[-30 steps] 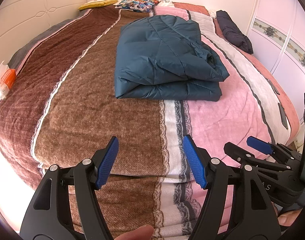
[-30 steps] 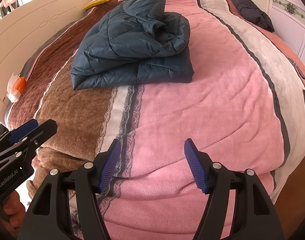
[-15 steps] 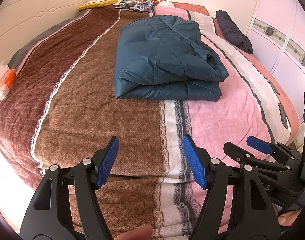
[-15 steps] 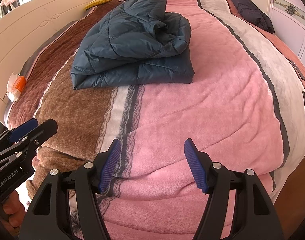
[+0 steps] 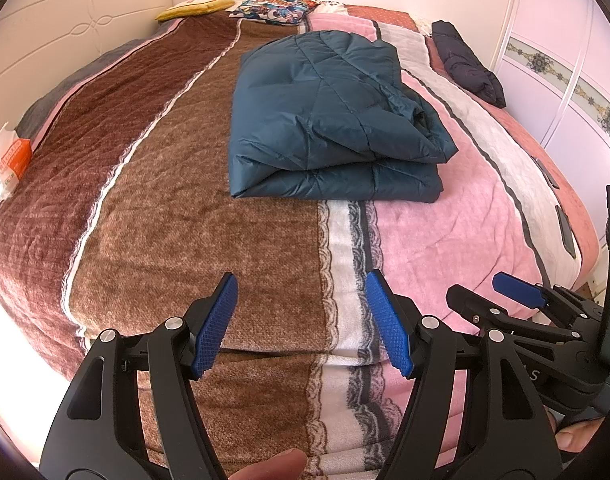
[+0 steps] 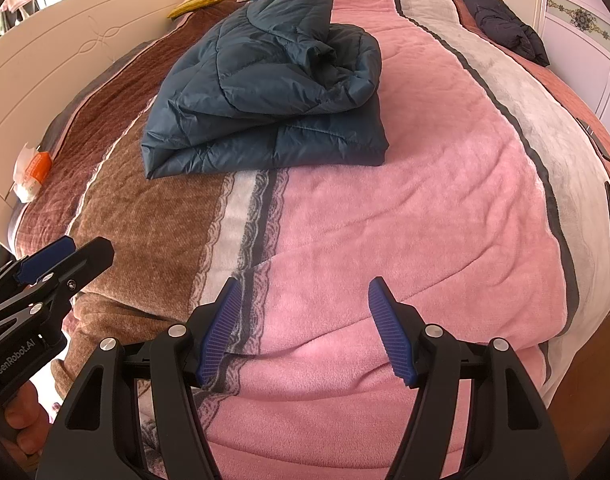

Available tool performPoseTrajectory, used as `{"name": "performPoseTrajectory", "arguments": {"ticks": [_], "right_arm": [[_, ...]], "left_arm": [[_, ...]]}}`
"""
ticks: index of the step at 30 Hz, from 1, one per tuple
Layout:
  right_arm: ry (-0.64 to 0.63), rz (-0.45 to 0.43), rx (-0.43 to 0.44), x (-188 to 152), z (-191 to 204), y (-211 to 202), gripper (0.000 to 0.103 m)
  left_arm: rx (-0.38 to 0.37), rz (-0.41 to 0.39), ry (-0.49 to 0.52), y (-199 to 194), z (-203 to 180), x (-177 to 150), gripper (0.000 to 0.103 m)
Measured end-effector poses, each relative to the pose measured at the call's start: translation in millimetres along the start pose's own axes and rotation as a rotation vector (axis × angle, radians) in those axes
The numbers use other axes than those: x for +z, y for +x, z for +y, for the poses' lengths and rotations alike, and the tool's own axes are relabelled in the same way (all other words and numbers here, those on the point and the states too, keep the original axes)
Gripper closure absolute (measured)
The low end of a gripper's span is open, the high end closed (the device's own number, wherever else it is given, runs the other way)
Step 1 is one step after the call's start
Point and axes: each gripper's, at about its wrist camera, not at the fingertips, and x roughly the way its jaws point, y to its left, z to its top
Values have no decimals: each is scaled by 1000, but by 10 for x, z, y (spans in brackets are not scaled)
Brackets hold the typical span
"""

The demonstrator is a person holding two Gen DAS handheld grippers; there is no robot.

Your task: Fold large clothes

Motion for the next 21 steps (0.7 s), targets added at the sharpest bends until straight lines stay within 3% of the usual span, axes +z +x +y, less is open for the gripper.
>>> {"name": "performPoseTrajectory", "arguments": {"ticks": [21], "right_arm": [[-9,5,-2,-12,4,11,37]], "left_arm": [[-1,0,0,-1,6,-2,37]]}}
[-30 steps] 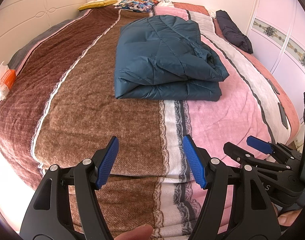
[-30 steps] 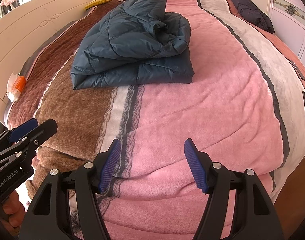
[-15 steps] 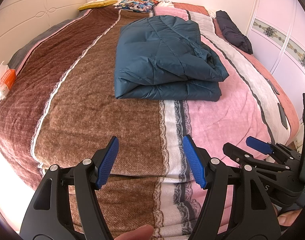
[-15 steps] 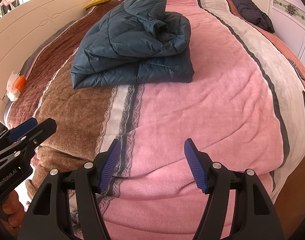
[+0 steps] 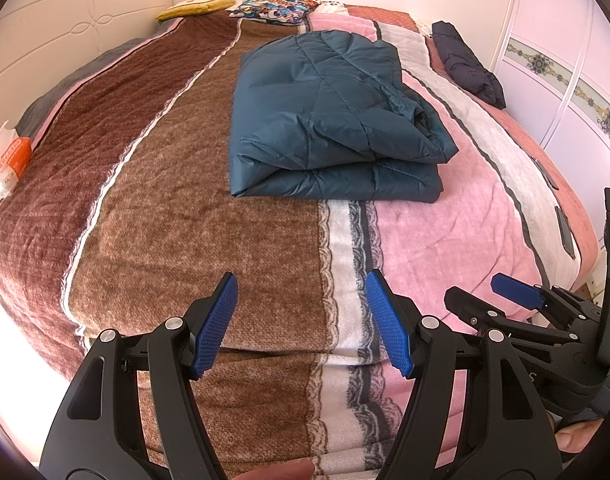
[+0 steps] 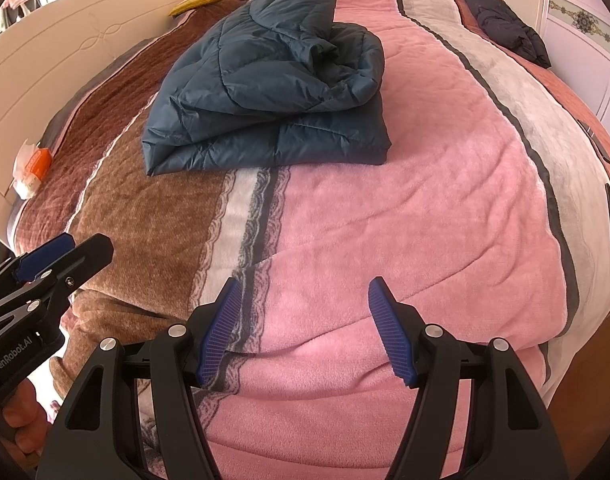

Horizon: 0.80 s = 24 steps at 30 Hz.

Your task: Fold large clothes

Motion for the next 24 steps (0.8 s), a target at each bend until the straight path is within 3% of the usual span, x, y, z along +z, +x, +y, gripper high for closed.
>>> {"name": "performPoseTrajectory", "arguments": {"ticks": [24], "right_arm": [[-29,15,1,15,-26,45,37]], "left_arm": [[0,7,-5,27,6,3,37]]}}
